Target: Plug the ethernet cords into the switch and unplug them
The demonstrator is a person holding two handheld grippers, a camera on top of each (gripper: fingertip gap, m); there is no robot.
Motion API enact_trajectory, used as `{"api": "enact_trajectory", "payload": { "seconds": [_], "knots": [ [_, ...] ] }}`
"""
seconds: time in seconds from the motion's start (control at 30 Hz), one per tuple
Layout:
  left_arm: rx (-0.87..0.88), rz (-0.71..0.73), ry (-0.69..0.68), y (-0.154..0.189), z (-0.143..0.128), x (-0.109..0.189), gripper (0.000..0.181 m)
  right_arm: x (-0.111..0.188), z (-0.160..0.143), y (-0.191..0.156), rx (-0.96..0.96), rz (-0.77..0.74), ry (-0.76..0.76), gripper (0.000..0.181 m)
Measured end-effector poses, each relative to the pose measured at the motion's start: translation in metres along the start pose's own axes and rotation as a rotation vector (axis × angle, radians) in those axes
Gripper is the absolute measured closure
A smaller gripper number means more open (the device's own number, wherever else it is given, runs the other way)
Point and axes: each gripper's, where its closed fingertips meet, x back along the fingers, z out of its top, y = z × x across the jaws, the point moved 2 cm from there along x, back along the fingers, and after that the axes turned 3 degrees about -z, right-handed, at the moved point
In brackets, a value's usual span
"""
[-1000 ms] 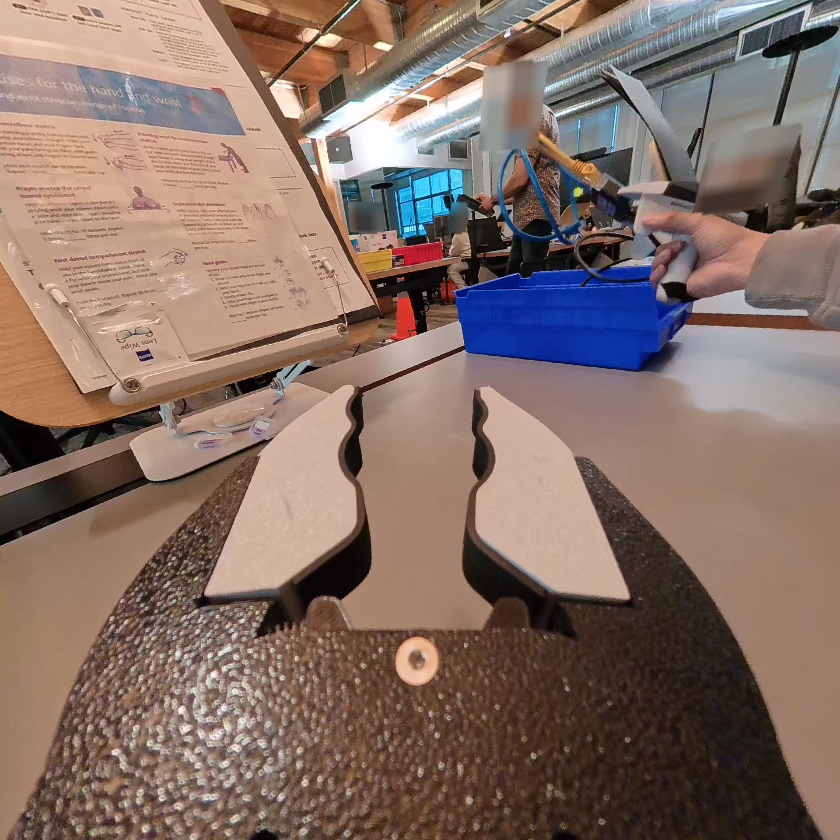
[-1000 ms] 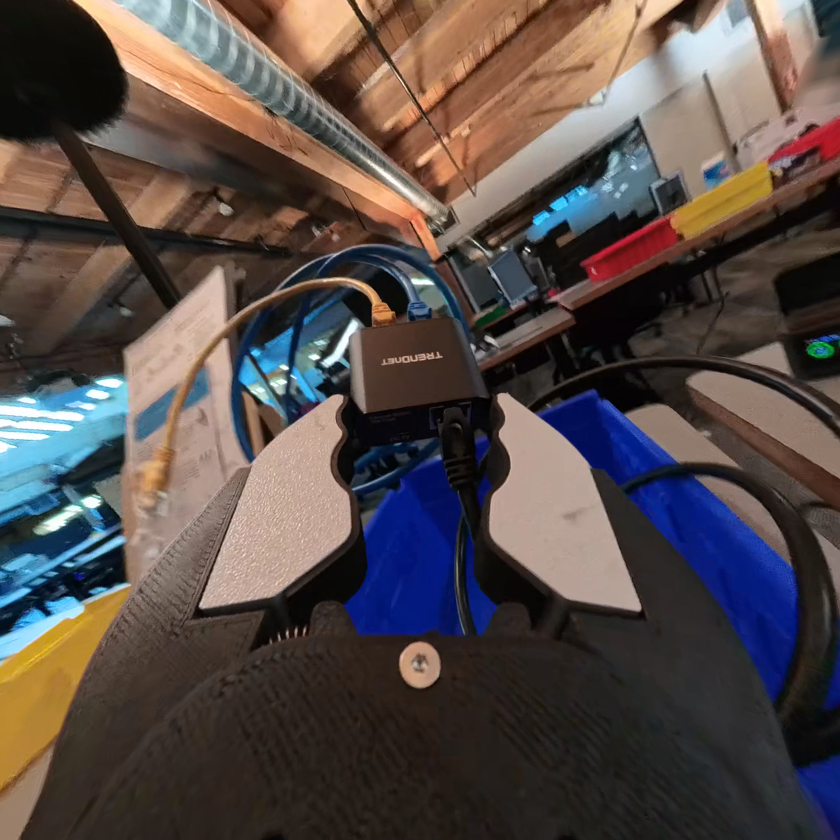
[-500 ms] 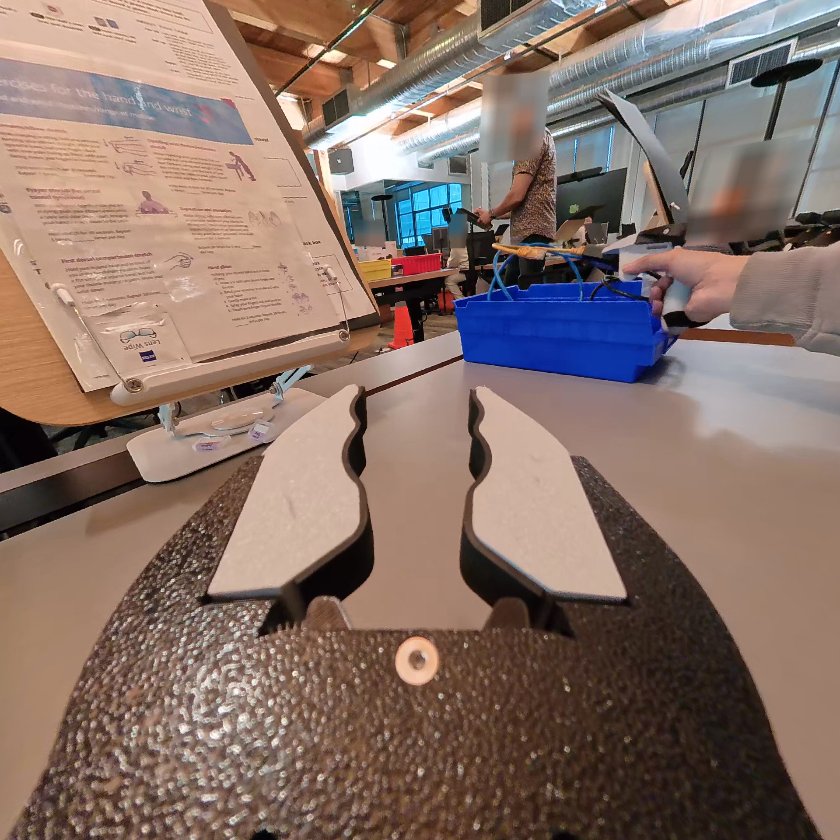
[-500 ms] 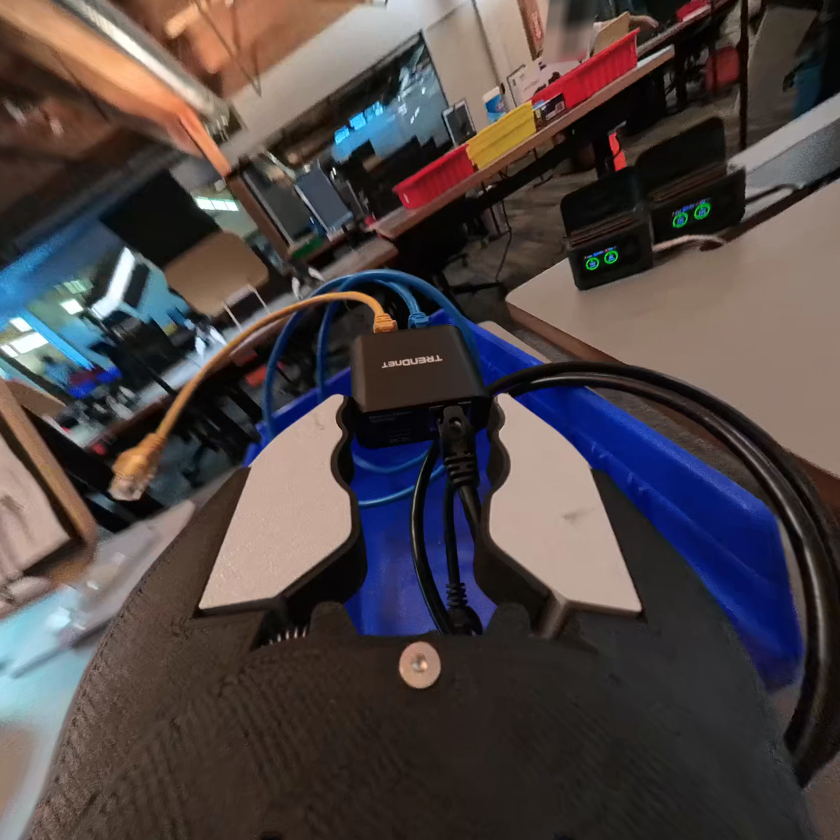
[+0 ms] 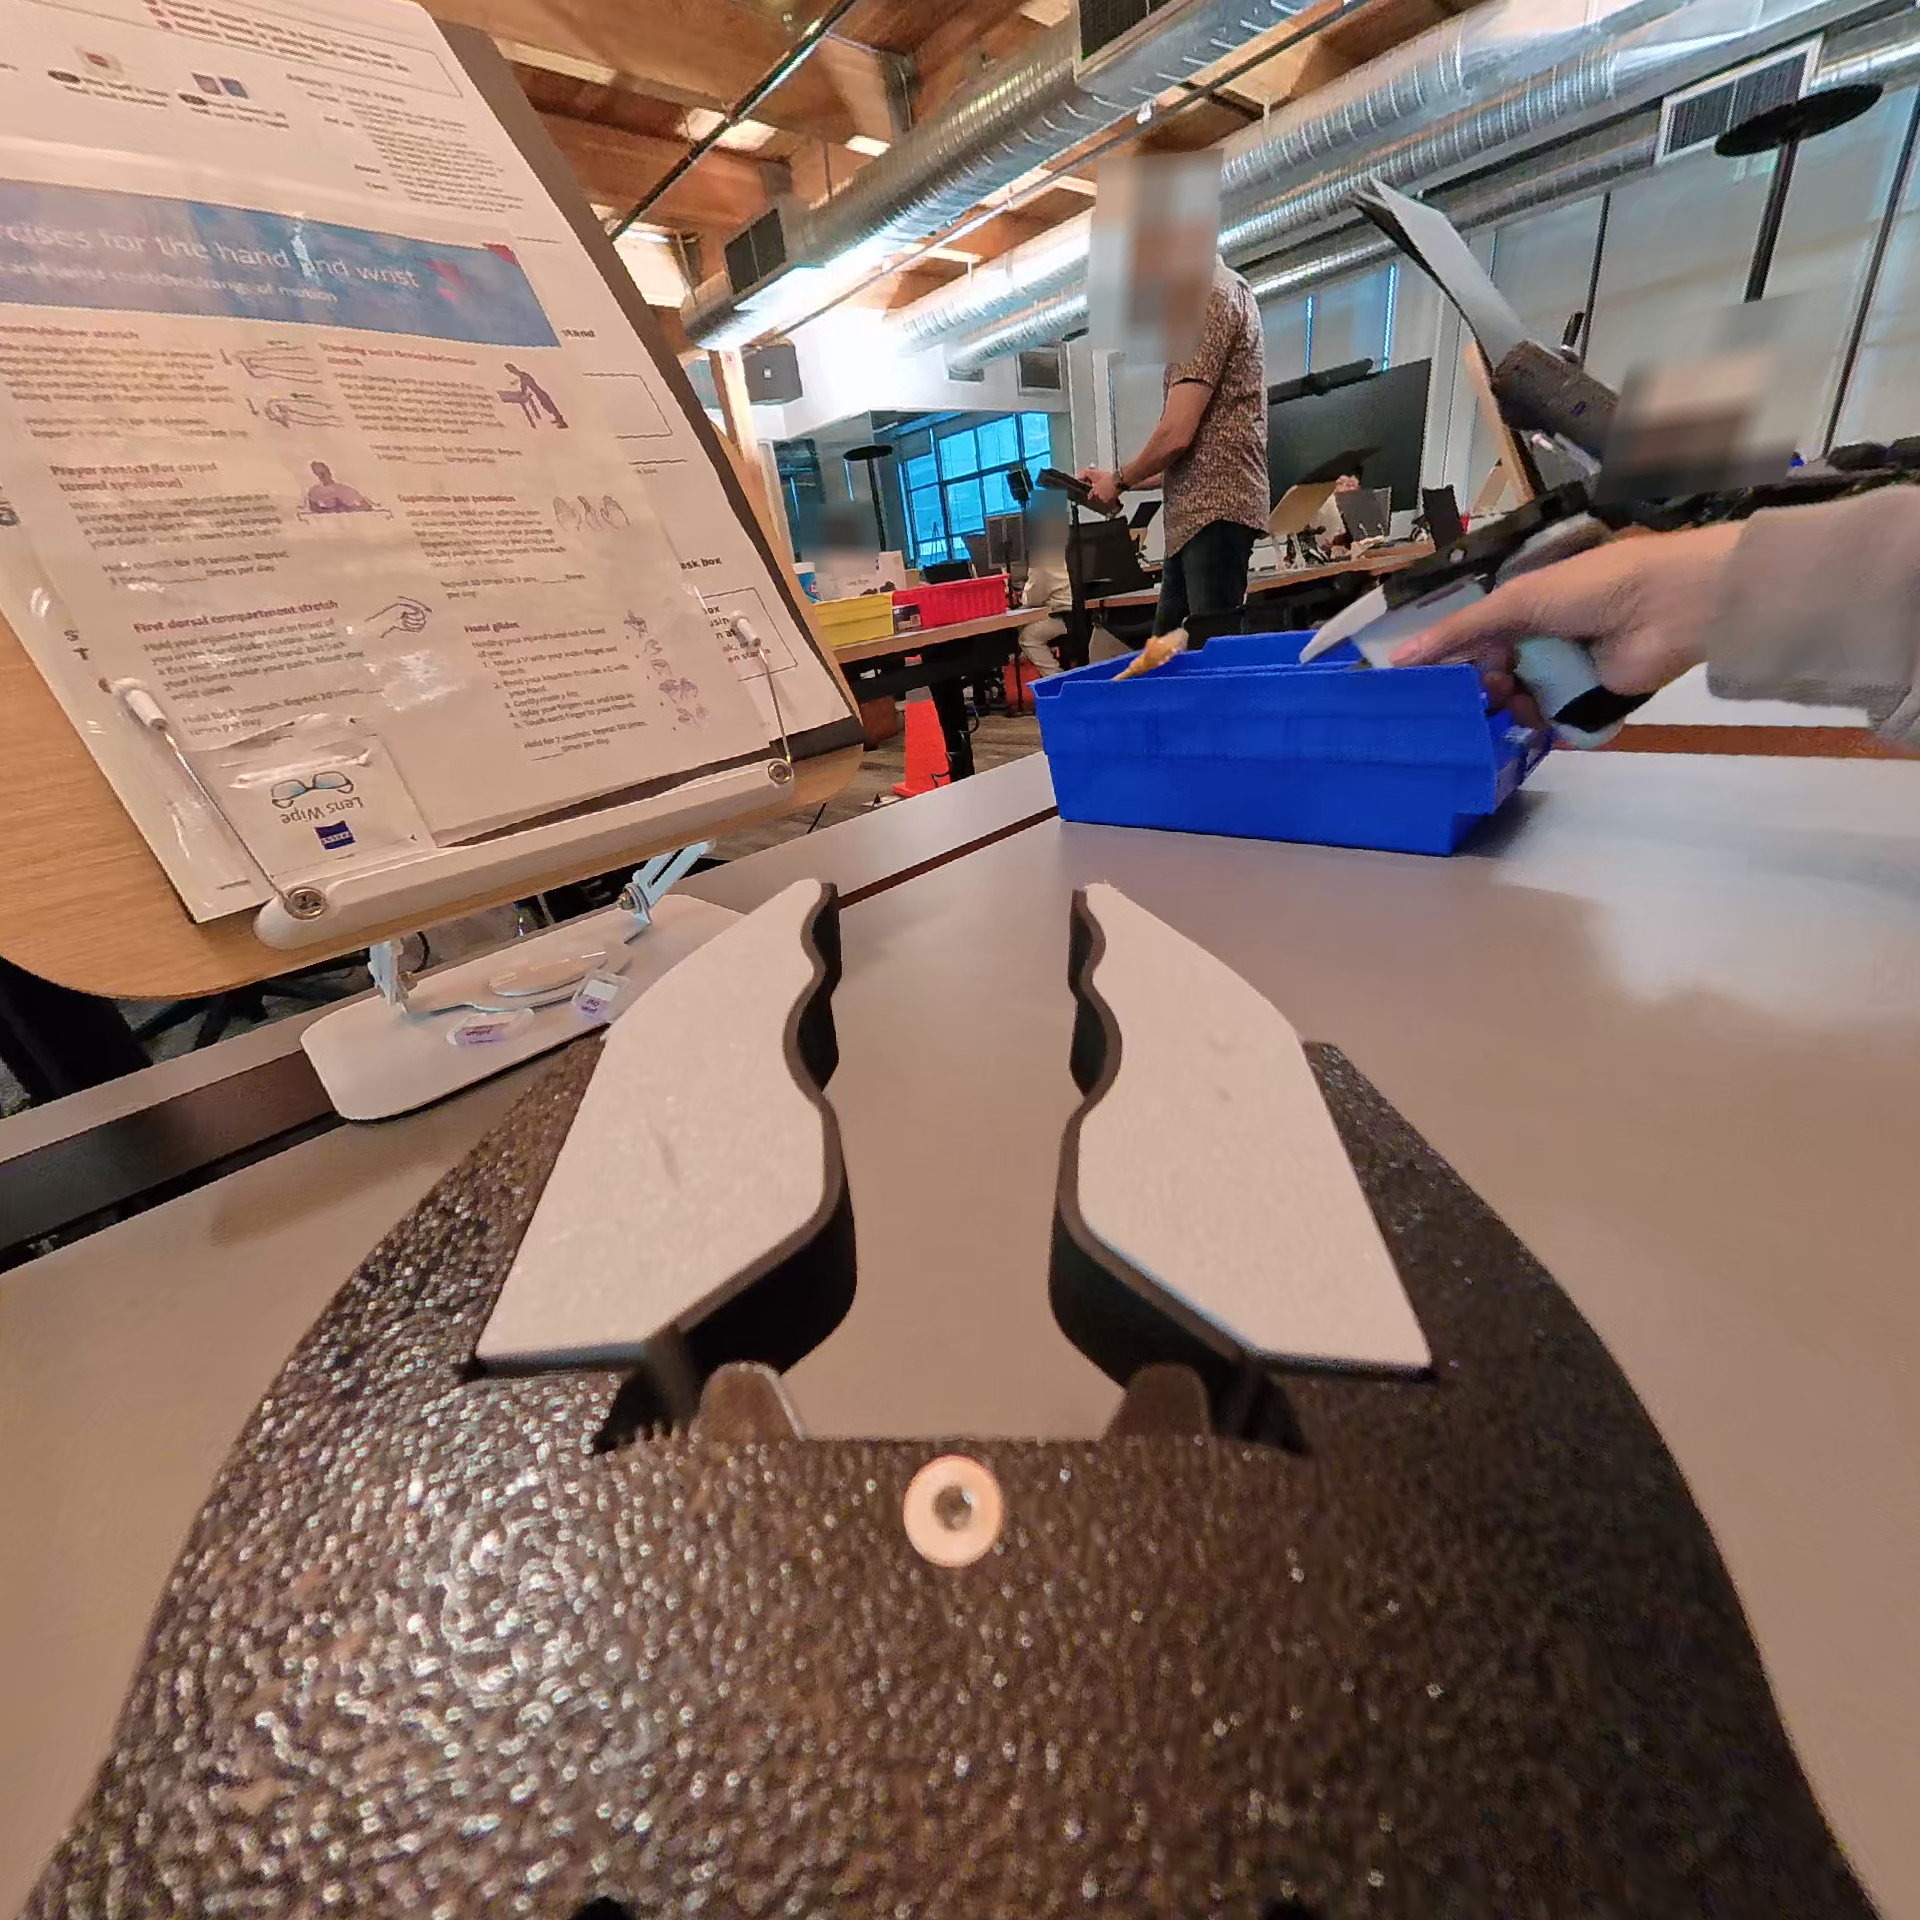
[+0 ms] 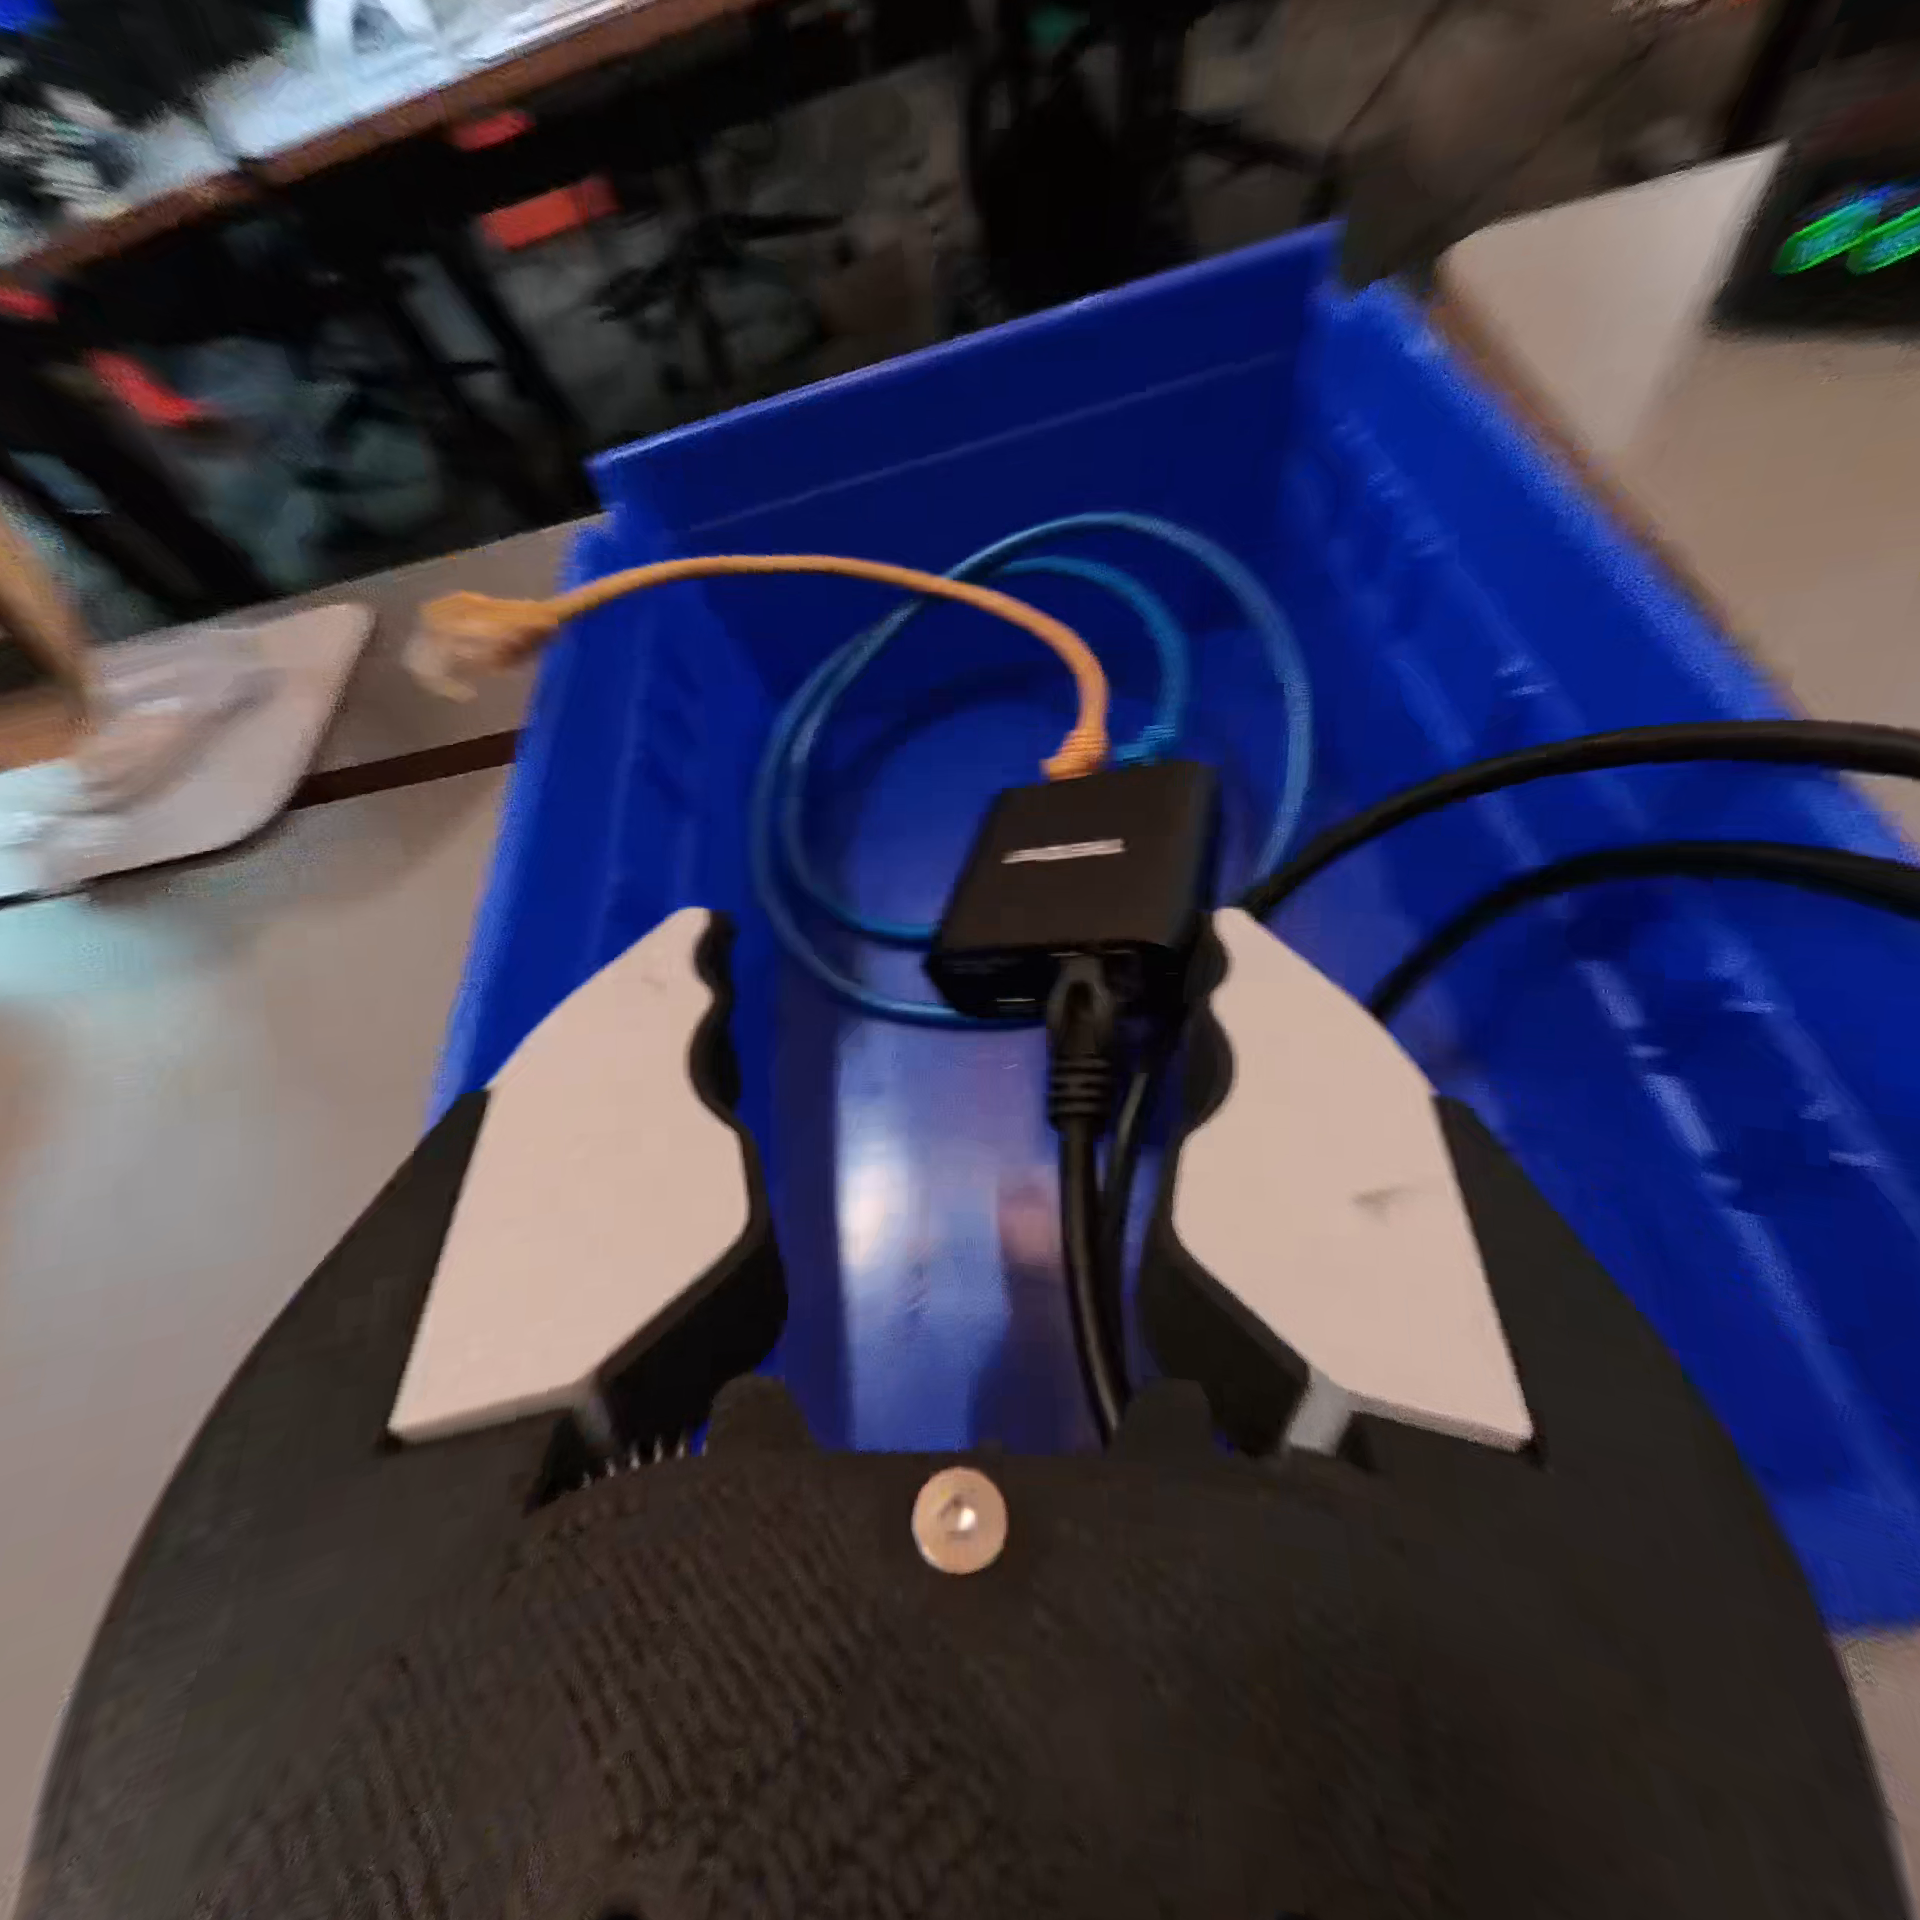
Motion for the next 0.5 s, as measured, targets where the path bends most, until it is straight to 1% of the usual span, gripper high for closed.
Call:
{"api": "enact_trajectory", "payload": {
  "seconds": [0.03, 0.1, 0.13, 0.2, 0.23, 0.27, 0.3, 0.37, 0.43, 0.5],
  "knots": [
    [-0.005, -0.002, -0.003, 0.001, 0.000, 0.000, 0.140, 0.002, -0.002, -0.004, -0.011, 0.052, -0.032, 0.090],
    [-0.014, -0.006, -0.008, 0.002, -0.001, -0.001, 0.139, 0.011, -0.002, -0.007, 0.026, 0.116, -0.075, 0.089],
    [-0.017, -0.007, -0.011, 0.002, -0.001, -0.001, 0.139, 0.020, 0.003, -0.015, 0.046, 0.193, -0.062, 0.101],
    [-0.025, -0.010, -0.019, 0.003, -0.002, -0.002, 0.138, 0.042, 0.015, -0.030, 0.034, 0.336, -0.035, 0.106],
    [-0.032, -0.009, -0.025, 0.004, -0.002, -0.003, 0.138, 0.055, 0.025, -0.032, 0.024, 0.365, 0.002, 0.108],
    [-0.041, -0.009, -0.034, 0.004, -0.003, -0.004, 0.138, 0.070, 0.035, -0.027, 0.025, 0.349, 0.061, 0.111],
    [-0.051, -0.013, -0.045, 0.006, -0.004, -0.005, 0.138, 0.086, 0.045, -0.018, 0.037, 0.292, 0.132, 0.112],
    [-0.064, -0.019, -0.085, 0.009, -0.007, -0.009, 0.138, 0.122, 0.055, 0.012, 0.071, 0.094, 0.247, 0.111],
    [-0.062, -0.037, -0.142, 0.017, -0.011, -0.015, 0.138, 0.157, 0.048, 0.043, 0.114, -0.099, 0.320, 0.109],
    [-0.012, -0.052, -0.221, 0.028, -0.016, -0.027, 0.139, 0.182, 0.025, 0.063, 0.168, -0.223, 0.326, 0.103]
  ]
}}
